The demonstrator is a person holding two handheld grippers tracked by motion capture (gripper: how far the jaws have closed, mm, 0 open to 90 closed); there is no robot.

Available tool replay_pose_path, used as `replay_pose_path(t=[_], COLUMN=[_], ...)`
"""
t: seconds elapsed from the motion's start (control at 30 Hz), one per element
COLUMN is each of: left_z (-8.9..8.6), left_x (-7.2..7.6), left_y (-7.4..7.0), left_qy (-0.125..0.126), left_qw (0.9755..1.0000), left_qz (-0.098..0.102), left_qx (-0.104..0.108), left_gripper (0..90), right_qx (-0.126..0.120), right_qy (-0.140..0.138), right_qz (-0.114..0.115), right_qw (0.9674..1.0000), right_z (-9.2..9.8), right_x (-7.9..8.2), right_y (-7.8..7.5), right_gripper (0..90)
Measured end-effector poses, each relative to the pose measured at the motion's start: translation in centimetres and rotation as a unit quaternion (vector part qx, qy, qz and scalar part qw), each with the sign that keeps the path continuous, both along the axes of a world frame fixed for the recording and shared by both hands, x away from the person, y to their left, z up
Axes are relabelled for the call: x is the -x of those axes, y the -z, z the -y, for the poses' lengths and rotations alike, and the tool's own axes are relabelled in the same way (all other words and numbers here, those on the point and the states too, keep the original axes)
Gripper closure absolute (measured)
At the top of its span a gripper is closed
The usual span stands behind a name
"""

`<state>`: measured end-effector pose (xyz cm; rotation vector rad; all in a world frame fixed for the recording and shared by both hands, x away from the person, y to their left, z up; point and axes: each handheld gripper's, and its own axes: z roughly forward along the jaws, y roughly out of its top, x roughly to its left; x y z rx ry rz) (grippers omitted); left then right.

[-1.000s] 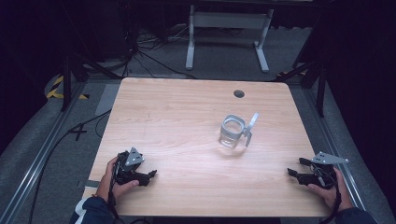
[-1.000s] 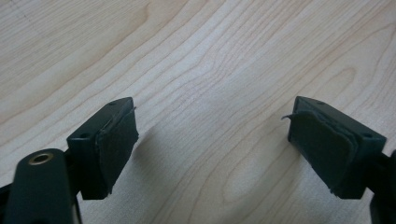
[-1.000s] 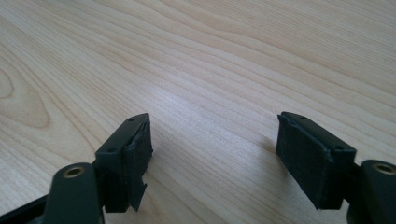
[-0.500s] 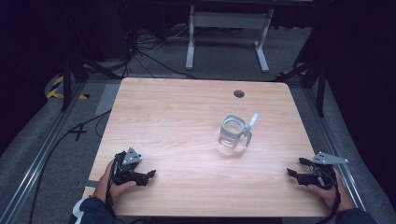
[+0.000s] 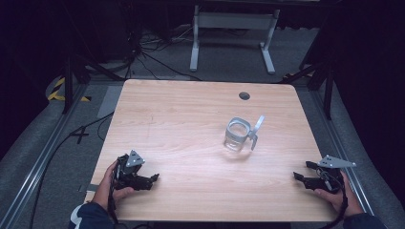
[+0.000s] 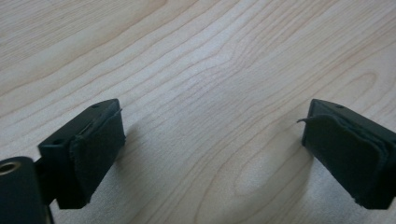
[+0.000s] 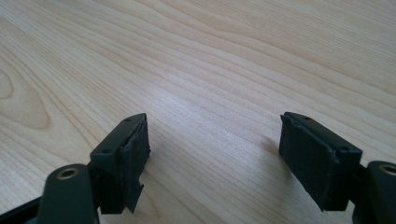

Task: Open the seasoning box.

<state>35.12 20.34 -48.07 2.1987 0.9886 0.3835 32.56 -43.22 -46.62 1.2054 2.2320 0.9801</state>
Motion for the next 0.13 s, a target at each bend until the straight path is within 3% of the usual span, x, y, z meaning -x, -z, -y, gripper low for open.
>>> replay_pose_path(t=[0.13], left_z=[0.01], left_x=[0.01], left_y=[0.0], left_qy=[-0.001], left_qw=[1.0], left_qz=[-0.001], left_qx=[0.0], left_gripper=[5.2], right_qx=[0.0], right_qy=[0.0], right_qz=[0.0], right_qw=[1.0], right_z=[0.0], right_x=[-0.01], right_y=[-0.01], right_gripper=[24.1])
